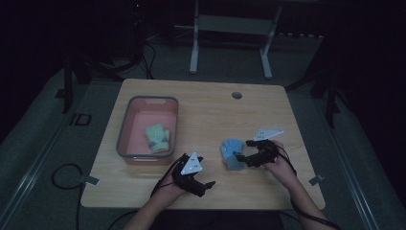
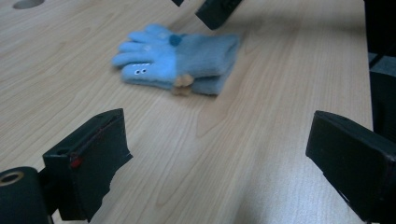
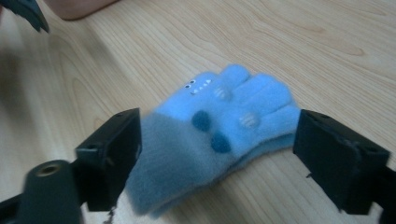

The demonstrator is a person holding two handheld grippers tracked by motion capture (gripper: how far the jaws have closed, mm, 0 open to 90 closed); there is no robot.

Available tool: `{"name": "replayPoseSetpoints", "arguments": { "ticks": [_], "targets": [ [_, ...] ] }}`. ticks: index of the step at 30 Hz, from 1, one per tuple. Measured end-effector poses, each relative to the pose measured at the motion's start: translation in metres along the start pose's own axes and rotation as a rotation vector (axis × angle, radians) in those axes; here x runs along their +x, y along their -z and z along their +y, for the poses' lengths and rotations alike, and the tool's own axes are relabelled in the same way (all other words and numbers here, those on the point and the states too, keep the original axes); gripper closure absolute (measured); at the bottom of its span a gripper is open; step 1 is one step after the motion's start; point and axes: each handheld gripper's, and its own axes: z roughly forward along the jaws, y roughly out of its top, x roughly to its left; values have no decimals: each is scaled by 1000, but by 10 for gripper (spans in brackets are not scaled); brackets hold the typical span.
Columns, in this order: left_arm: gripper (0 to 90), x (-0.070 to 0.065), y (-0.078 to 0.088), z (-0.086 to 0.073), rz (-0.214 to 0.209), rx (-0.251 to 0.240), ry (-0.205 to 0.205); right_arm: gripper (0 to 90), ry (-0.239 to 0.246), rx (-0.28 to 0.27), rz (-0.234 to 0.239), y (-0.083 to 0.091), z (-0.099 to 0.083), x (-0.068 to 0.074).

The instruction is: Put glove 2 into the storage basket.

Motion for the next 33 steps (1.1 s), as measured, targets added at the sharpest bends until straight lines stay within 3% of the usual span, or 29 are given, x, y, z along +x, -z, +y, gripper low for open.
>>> {"name": "replayPoseSetpoints", "arguments": {
  "ticks": [4, 8, 12, 19, 25, 32, 33],
  "targets": [
    [67, -4, -6, 2, -24, 19, -33, 186, 45, -34, -42, 8, -1, -3],
    [74, -5, -12, 6, -47, 17, -61, 180, 50, -40, -74, 16, -2, -4],
    [103, -7, -21, 13, -68, 22, -93, 144, -8, -51, -55, 23, -6, -9],
    [136, -6, -41, 25, -96, 33, -143, 140, -55, -77, -30, 33, -10, -14],
    [141, -5, -55, 40, -118, 42, -185, 167, -11, -74, -54, 37, -9, -16],
    [148, -4, -71, 52, -142, 61, -232, 171, -20, -69, -48, 33, -10, -17],
    [148, -3, -77, 56, -153, 80, -252, 170, -17, -71, -54, 32, -11, -17]
  ]
}}
